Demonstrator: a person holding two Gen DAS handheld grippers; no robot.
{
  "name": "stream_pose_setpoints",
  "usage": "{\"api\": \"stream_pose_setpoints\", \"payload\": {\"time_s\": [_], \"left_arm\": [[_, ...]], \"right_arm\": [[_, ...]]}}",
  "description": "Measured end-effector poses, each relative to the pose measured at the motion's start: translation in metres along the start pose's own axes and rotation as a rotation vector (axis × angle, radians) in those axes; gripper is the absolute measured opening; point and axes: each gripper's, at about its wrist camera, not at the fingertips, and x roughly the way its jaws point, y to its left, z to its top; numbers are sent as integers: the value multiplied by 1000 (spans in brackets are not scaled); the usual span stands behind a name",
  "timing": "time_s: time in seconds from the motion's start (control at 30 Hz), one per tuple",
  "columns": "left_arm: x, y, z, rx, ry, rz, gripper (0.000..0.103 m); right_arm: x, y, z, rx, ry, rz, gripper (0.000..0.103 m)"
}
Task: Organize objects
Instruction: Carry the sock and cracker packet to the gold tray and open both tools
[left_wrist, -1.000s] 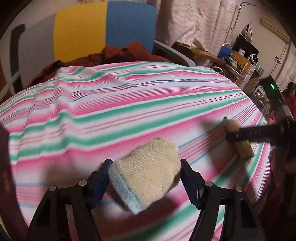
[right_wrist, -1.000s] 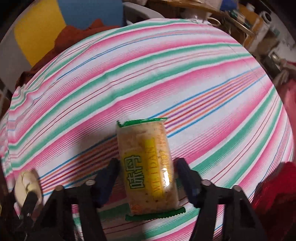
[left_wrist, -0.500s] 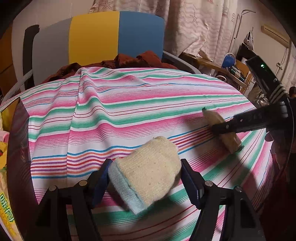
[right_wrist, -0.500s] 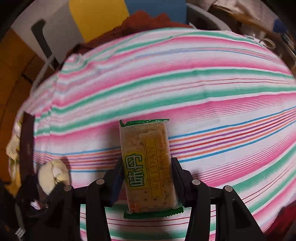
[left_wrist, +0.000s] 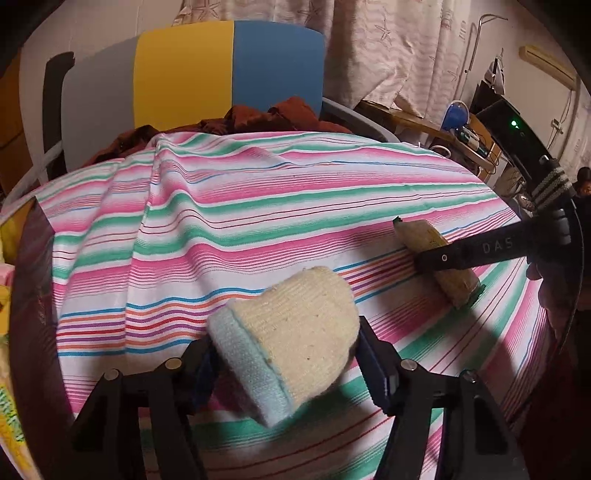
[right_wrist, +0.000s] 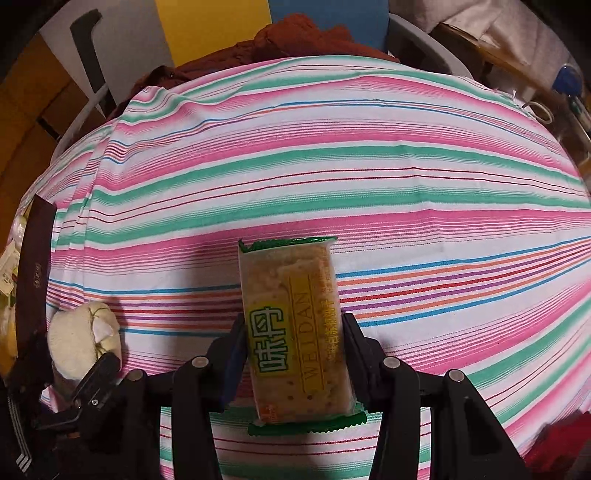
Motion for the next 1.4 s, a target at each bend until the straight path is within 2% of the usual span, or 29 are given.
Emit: {"api": "stream_pose_setpoints", "payload": {"time_s": [0.47, 0.6, 0.8, 0.97, 1.17, 1.4], "left_arm": [[-85, 27, 3, 16, -143, 71, 67], [-100, 37, 0, -4, -155, 73, 67], [-116, 49, -8, -21, -167, 82, 67], [-122, 59, -13, -39, -166, 80, 67], [-132, 71, -25, -61, -160, 68, 67], [-163, 104, -32, -129, -206, 96, 67]], "right_arm": [[6, 6, 4, -10, -3, -26, 49], [14, 19, 7, -53, 4, -80, 49], [10, 27, 1, -74, 9, -108, 49], [10, 53, -8, -130, 29, -102, 49], [10, 95, -18, -187, 46, -45, 49], [-17, 143, -23, -230, -38, 53, 48]]}}
